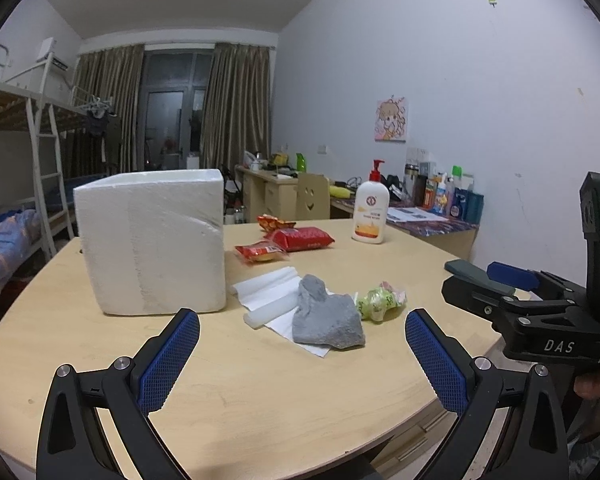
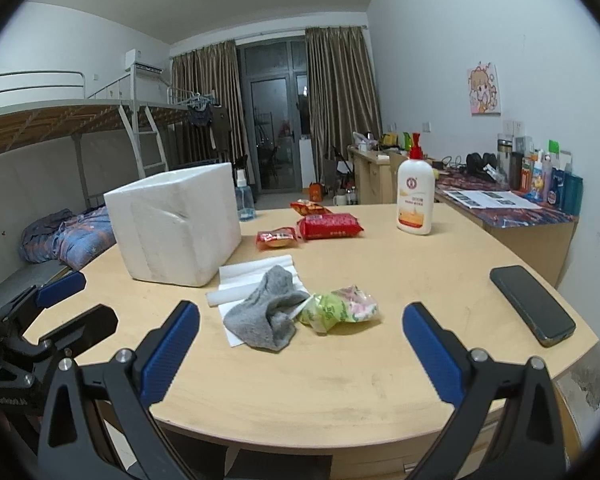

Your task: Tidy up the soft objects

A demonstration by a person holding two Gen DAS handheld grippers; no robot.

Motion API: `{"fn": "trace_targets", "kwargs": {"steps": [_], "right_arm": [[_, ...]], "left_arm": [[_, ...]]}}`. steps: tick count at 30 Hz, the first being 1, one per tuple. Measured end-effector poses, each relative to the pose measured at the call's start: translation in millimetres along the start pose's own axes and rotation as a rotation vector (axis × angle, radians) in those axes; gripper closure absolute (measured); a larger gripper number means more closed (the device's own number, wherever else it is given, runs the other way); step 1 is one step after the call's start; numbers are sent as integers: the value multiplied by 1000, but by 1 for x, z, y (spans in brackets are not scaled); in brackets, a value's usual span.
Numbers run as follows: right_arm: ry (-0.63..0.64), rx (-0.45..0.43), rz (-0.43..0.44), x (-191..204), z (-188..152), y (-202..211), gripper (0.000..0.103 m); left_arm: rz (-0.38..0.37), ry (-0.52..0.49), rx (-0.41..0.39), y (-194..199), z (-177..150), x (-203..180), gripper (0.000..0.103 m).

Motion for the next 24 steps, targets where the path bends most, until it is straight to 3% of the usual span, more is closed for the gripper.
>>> {"fn": "trace_targets", "kwargs": {"steps": [24], "right_arm": [[-34,115,-40,-45,-8,-57,0]], "left_arm": [[-94,-4,115,-85,-6,-18,0]]}}
Point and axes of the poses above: each gripper's, at about its wrist camera, not at the fingertips, and y roughly against the way its jaws point, x to its left, z to its top, the point moved 8 cm from there along -y, roughly the way its jaws point, and after that the axes turned 2 degrees about z, right-handed, at the moved point
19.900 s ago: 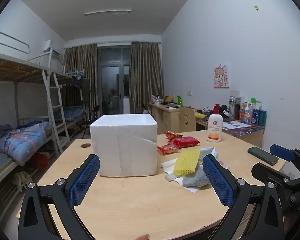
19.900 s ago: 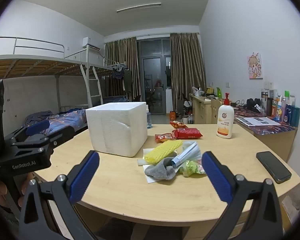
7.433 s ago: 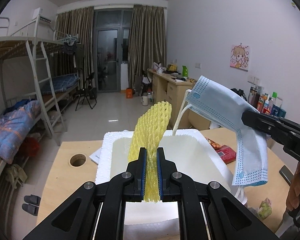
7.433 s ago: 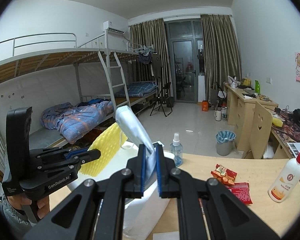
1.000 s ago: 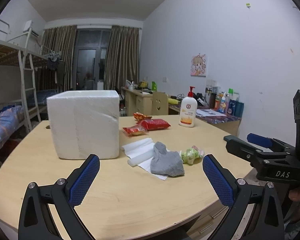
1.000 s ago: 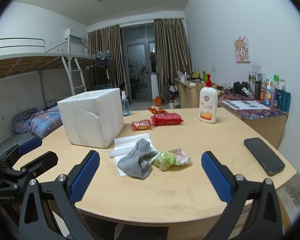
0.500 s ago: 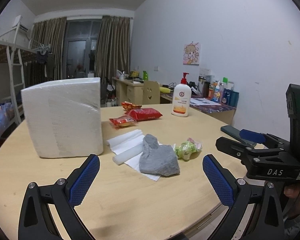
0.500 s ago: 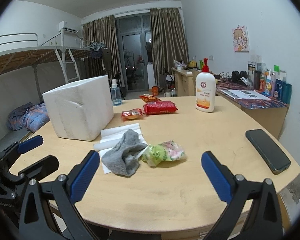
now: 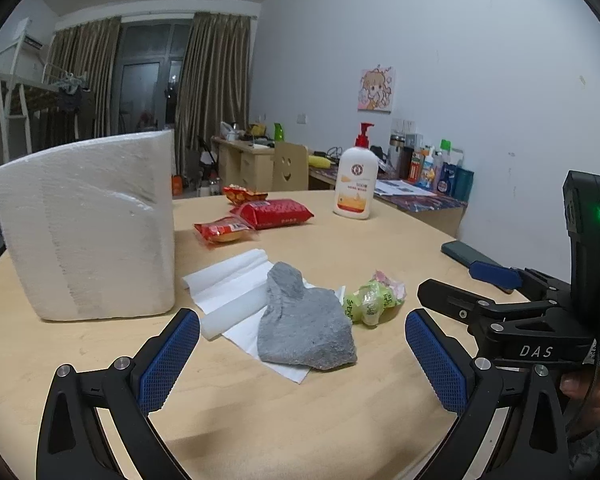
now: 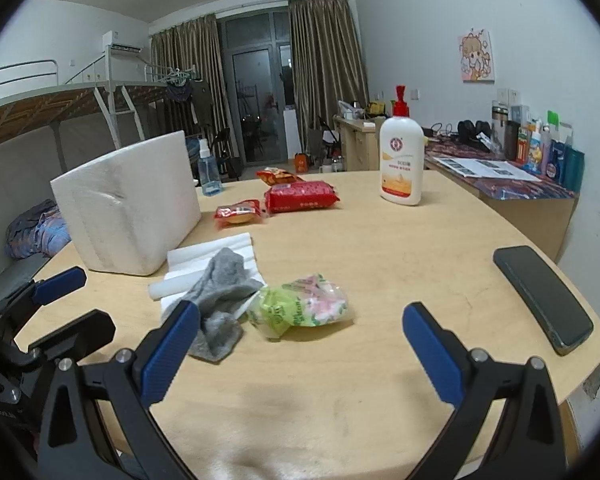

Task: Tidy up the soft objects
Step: 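Grasp the grey sock with the left tool while the right tool grasps the green snack bag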

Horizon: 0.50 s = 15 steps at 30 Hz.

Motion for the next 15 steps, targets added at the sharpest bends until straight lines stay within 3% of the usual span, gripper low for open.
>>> {"fn": "trace_targets", "kwargs": {"steps": [5,15], "right_arm": [[-9,18,-9,-8,-2,-10,0],[-11,47,-12,-20,0,-25,0]], "left_arm": [[-12,4,41,-19,-3,1,2],[-33,-34,131,-48,-7,-8,25]]}}
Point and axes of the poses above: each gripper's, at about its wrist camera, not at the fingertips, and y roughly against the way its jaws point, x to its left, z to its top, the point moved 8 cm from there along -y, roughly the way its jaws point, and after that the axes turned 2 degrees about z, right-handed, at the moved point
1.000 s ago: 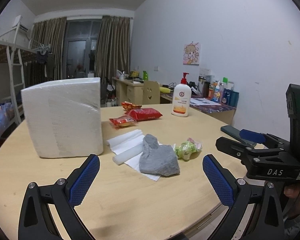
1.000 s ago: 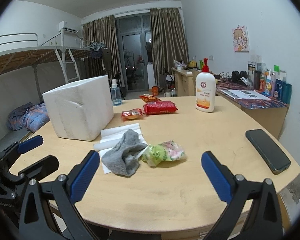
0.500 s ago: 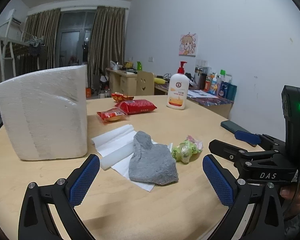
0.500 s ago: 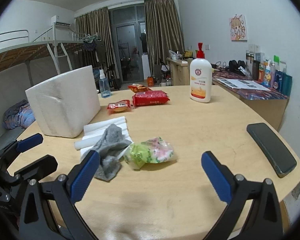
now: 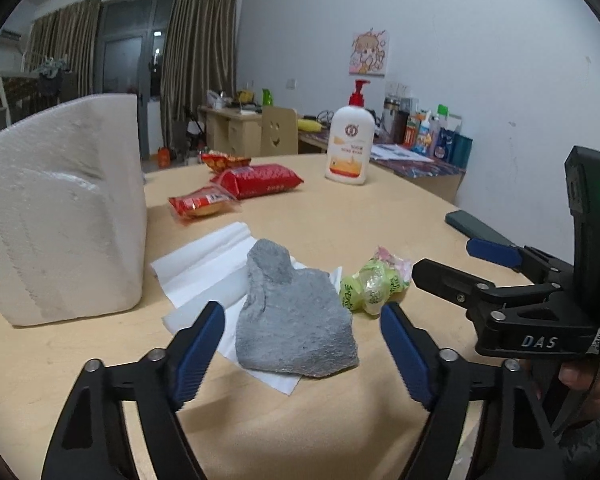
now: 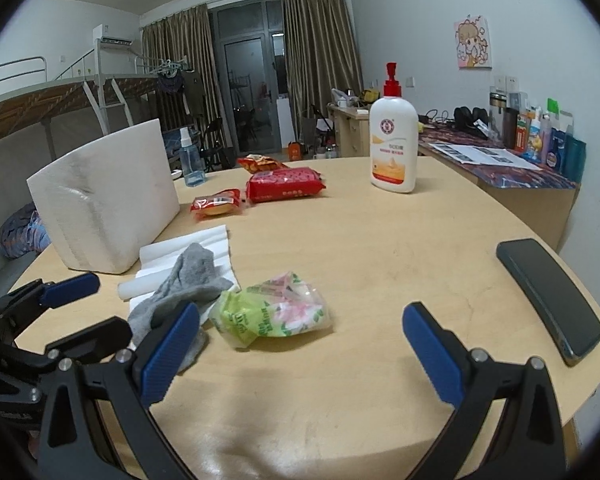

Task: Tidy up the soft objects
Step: 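Grasp the grey sock with the left tool while the right tool grasps the green snack bag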

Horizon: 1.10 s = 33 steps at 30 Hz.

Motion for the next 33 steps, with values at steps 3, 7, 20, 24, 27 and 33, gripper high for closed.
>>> {"fn": "trace_targets", "kwargs": {"steps": [3,7,20,24,27,33], "right_arm": [[7,21,8,1,0,-4,0],[19,41,10,2,0,-10,0],[40,96,29,8,-4,-26,1],[38,103,31,7,-5,-28,1],[36,112,36,7,-5,-30,1],[25,117,58,7,-4,-33,1]], "left_arm": [[3,9,32,-9,-2,2,27],[9,17,65,-17,-5,5,38],[-3,18,163,-33,-15,6,59],[-8,14,178,-34,-17,5,76],[-13,12,196,-36,-19,4,91],[-28,4,204,-37,-20,2,97]]}}
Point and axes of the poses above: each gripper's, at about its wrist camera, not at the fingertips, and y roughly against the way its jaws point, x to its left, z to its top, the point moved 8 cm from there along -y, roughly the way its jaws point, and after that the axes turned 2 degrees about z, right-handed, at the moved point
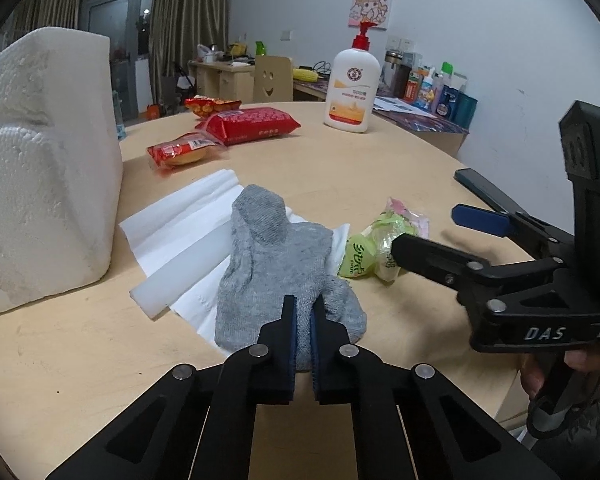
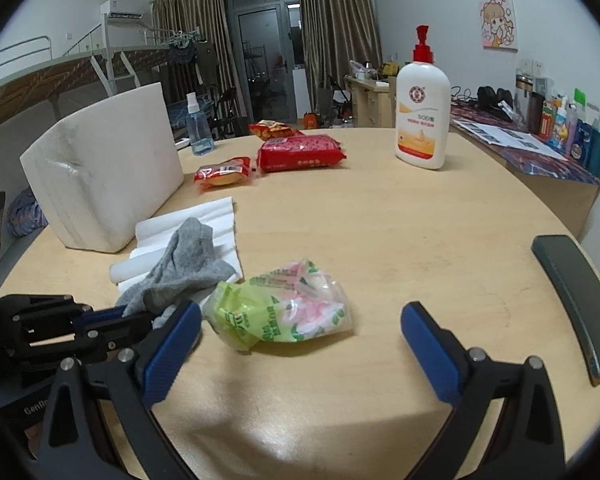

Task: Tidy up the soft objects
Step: 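Grasp the grey sock with the left tool while the right tool grasps the green snack bag, then lift the grey sock and green snack bag and carry both over the foam box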

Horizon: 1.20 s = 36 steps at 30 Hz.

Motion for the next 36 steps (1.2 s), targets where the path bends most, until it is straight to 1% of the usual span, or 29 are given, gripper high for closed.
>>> {"fn": "trace_targets", "kwargs": {"steps": [4,6,9,10,15,21,22,25,29,32,36], "right_arm": [[18,24,-11,2,-1,-6,2],[11,35,3,3,-1,-8,5],[20,56,20,7,0,-12,15],[19,64,27,8,0,-13,23],[37,83,23,12,-1,-17,25],[49,95,23,16,-3,-20,34],[53,95,21,16,-3,-20,36],[50,99,10,15,-4,-21,49],[41,82,-3,14,-4,-18,66],[54,78,-3,17,-5,-18,69],[33,61,13,17,-3,-12,73]], "left_arm": [[-22,7,1,0,0,1,97],[-26,5,0,0,0,0,97],[-27,-4,-4,1,0,-2,97],[-32,-3,-2,1,0,-1,97],[-41,-4,-4,1,0,-1,97],[-48,-5,-3,0,1,-2,97],[-50,-3,-2,-1,1,-2,97],[-50,-2,-4,-1,1,-2,97],[-48,-2,-10,0,1,-2,97],[-44,-3,-15,1,1,-2,97],[-45,-7,-39,4,2,-2,97]]}}
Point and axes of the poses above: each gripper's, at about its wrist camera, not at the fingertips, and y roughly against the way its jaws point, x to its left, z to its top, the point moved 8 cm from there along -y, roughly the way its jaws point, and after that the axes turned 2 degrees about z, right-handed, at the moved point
